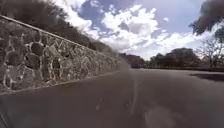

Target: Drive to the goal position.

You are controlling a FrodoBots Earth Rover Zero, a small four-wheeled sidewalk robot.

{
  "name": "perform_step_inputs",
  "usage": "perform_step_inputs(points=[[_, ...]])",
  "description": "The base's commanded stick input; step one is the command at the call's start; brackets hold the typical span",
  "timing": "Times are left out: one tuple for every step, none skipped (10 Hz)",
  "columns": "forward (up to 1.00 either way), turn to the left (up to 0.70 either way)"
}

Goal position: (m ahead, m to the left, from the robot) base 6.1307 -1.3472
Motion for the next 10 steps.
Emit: perform_step_inputs(points=[[0.70,0.00],[0.70,0.00],[0.70,0.00],[0.70,0.00],[0.70,0.00],[0.70,0.00],[0.70,0.00],[0.70,0.00],[0.70,0.00],[0.70,0.00]])
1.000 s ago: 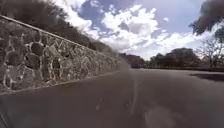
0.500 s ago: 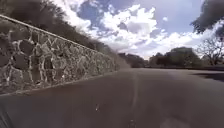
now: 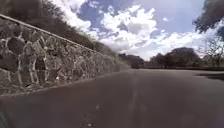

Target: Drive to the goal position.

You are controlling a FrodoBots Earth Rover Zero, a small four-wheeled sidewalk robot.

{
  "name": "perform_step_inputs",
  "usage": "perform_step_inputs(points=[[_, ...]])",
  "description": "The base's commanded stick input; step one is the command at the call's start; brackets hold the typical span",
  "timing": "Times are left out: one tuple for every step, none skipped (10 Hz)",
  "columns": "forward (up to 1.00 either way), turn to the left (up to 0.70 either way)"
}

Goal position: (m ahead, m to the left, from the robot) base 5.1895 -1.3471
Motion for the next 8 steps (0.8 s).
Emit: perform_step_inputs(points=[[0.70,0.00],[0.70,-0.35],[0.70,-0.35],[0.70,-0.35],[0.70,-0.24],[0.70,-0.08],[0.70,0.00],[0.70,0.00]])
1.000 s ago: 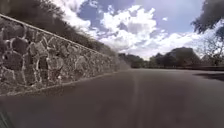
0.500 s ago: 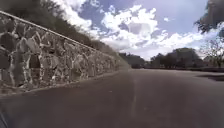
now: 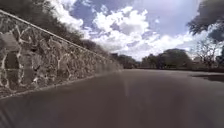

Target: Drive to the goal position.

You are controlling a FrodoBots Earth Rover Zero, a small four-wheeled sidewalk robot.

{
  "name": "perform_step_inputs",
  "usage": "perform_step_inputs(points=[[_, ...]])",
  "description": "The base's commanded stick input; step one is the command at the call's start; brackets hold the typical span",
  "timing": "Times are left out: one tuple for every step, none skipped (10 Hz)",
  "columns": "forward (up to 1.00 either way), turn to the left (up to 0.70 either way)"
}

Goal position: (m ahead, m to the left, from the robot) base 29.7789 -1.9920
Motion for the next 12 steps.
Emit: perform_step_inputs(points=[[0.70,0.00],[0.70,0.00],[0.70,0.00],[0.70,0.00],[0.70,0.00],[0.70,0.00],[0.70,0.00],[0.70,0.00],[0.70,0.00],[0.70,0.00],[0.70,0.00],[0.70,0.00]])
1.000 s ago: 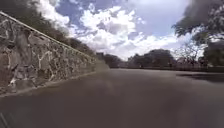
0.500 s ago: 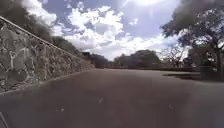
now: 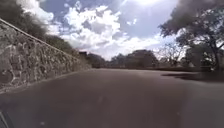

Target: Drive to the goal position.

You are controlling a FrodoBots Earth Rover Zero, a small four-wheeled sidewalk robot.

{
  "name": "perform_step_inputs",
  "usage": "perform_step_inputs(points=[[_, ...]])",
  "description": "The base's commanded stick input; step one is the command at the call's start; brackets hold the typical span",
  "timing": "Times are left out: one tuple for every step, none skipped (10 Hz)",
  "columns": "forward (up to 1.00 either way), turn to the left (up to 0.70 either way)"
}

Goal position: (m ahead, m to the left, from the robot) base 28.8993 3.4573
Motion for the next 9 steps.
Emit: perform_step_inputs(points=[[0.70,0.00],[0.70,0.00],[0.70,0.00],[0.70,0.00],[0.70,0.00],[0.70,0.00],[0.70,0.00],[0.70,0.00],[0.70,0.00]])
